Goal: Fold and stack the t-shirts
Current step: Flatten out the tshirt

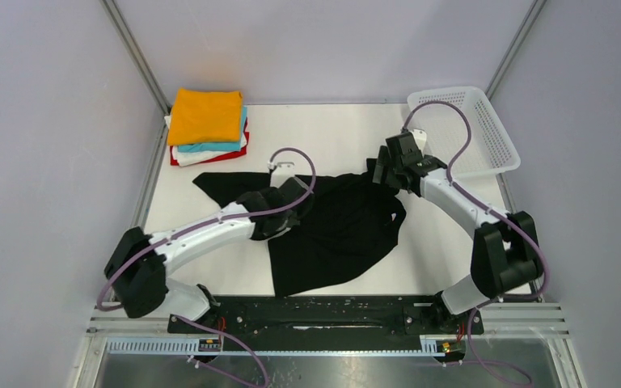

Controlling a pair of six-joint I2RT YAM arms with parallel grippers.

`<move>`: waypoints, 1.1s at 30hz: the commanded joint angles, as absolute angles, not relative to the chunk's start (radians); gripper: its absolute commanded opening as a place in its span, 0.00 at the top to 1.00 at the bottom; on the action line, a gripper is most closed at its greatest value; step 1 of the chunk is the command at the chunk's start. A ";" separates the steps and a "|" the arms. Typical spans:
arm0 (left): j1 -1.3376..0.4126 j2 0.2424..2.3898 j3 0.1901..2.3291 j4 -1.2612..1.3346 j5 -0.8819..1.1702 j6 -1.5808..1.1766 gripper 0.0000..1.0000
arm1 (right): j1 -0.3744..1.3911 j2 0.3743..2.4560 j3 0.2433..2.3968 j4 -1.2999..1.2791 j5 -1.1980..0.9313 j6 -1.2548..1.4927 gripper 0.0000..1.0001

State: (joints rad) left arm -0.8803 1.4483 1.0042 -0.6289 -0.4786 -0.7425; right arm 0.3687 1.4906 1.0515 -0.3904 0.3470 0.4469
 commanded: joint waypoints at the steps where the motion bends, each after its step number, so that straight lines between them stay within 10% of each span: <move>1: -0.823 1.324 1.020 -0.590 -0.575 -0.743 1.00 | 0.358 1.626 1.202 -0.330 0.333 0.476 0.00; 11: -0.711 1.199 1.037 -0.559 -0.624 -0.713 1.00 | 0.319 1.900 1.385 -0.467 0.417 0.588 0.09; 13: -0.689 1.190 1.045 -0.553 -0.625 -0.705 1.00 | 0.299 1.916 1.385 -0.469 0.385 0.593 0.30; 15: -0.666 1.180 1.055 -0.552 -0.636 -0.696 1.00 | 0.280 1.911 1.380 -0.464 0.379 0.594 0.73; 18: -0.625 1.150 1.087 -0.558 -0.664 -0.680 1.00 | 0.268 1.825 1.369 -0.427 0.398 0.541 0.97; 33: -0.604 0.691 1.383 -0.393 -0.772 -0.346 1.00 | 0.265 1.079 1.456 -0.458 0.117 0.105 1.00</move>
